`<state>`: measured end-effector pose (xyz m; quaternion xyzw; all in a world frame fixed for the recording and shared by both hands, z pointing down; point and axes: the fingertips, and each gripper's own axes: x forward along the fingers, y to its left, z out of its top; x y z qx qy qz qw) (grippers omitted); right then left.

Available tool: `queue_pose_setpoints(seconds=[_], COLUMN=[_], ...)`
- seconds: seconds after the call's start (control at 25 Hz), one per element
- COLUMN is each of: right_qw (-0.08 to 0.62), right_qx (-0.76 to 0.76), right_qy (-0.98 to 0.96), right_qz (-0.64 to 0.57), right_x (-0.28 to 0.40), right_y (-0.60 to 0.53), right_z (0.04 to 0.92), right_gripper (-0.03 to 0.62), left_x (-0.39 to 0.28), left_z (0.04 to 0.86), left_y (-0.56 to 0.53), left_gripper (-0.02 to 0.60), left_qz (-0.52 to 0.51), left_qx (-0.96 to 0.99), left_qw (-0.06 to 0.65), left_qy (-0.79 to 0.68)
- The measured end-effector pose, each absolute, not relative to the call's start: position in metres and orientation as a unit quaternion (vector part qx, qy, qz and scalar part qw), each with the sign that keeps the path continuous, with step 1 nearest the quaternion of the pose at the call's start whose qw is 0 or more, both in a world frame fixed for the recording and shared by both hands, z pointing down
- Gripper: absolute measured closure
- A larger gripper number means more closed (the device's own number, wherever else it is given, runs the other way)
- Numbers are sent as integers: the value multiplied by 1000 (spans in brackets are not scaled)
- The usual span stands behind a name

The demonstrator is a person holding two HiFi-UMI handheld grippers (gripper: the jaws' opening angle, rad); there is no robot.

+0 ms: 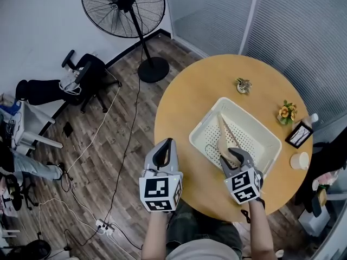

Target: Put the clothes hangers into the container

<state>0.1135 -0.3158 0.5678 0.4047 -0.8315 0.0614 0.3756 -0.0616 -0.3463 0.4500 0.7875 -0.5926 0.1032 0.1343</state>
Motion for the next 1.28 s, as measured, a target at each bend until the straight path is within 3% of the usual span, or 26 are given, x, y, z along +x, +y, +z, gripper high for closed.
queue_pose_setpoints(seconds=[0.28, 0.84, 1.28], right_qw=[377, 342, 243], right_qx=[386, 380, 483], right_qy=[-838, -855, -840], right_qz=[79, 86, 46], right_x=[105, 87, 107], right_y=[-307, -294, -314], right_z=[577, 569, 493], right_gripper=[416, 442, 487], left_x=[-67, -69, -70], left_z=[452, 449, 424], left_y=[-343, -335, -333], left_gripper=[580, 581, 581], left_qz=[100, 88, 68], left_qx=[784, 784, 788], left_qw=[138, 143, 124], left_qy=[-597, -598, -600])
